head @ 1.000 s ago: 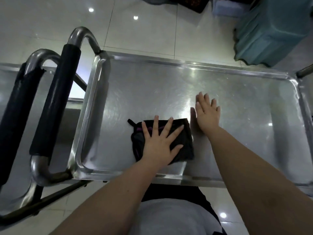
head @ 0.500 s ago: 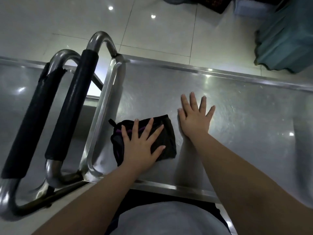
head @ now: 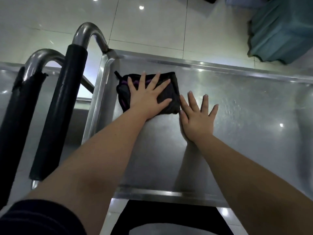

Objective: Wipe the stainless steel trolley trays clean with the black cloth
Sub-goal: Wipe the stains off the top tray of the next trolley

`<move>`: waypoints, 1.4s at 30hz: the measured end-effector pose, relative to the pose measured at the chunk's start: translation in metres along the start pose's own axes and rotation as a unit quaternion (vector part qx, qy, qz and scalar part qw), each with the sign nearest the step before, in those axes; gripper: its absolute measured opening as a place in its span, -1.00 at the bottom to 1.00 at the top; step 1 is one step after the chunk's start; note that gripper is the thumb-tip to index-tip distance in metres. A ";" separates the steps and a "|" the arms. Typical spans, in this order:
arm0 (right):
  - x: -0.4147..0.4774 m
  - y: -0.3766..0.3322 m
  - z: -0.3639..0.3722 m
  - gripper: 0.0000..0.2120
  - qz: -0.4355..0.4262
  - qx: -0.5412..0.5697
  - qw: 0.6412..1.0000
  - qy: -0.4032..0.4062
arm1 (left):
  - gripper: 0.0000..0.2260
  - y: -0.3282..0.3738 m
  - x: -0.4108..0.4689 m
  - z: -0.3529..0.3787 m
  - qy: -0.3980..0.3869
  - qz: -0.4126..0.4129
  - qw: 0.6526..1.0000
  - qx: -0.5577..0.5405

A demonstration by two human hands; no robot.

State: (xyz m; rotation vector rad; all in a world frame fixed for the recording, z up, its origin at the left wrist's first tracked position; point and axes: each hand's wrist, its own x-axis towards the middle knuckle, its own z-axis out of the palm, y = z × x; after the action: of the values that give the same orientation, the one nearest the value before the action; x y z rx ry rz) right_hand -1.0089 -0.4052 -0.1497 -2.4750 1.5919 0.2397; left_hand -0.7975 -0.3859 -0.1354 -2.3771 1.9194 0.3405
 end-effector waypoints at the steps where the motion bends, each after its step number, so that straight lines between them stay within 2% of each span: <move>1: 0.001 0.000 -0.001 -0.48 0.001 0.004 1.000 0.000 | -0.38 0.002 -0.007 0.000 0.005 0.002 1.000 0.003; 9: -0.007 -0.002 -0.006 -0.49 -0.005 0.014 1.000 -0.017 | -0.41 0.009 -0.162 0.037 0.050 0.013 0.998 -0.023; 15: -0.006 -0.002 -0.003 -0.49 -0.006 0.015 1.000 -0.007 | -0.39 -0.007 -0.229 0.049 0.039 -0.021 0.999 -0.022; 20: -0.006 -0.003 -0.003 -0.49 -0.013 0.008 1.000 -0.003 | -0.37 -0.026 -0.241 0.045 0.024 -0.075 0.997 -0.017; 26: -0.062 -0.003 -0.001 -0.40 -0.084 0.002 0.996 -0.009 | -0.37 -0.024 -0.237 0.043 0.015 -0.077 0.997 -0.010; 30: -0.128 -0.001 0.017 -0.40 -0.098 -0.023 0.995 -0.015 | -0.36 -0.033 -0.230 0.040 0.010 -0.047 0.999 0.010; 34: -0.127 0.001 0.019 -0.42 -0.100 -0.025 0.995 -0.015 | -0.37 -0.054 -0.208 0.031 0.001 0.013 1.000 0.013; 42: -0.121 -0.001 0.020 -0.43 -0.087 -0.010 0.996 -0.003 | -0.39 -0.046 -0.230 0.039 0.006 -0.010 1.000 0.009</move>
State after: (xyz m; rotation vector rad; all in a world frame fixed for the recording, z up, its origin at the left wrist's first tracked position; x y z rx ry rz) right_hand -1.0587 -0.2933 -0.1405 -2.6058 1.3675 0.2382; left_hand -0.8033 -0.1484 -0.1288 -2.3894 1.8941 0.3074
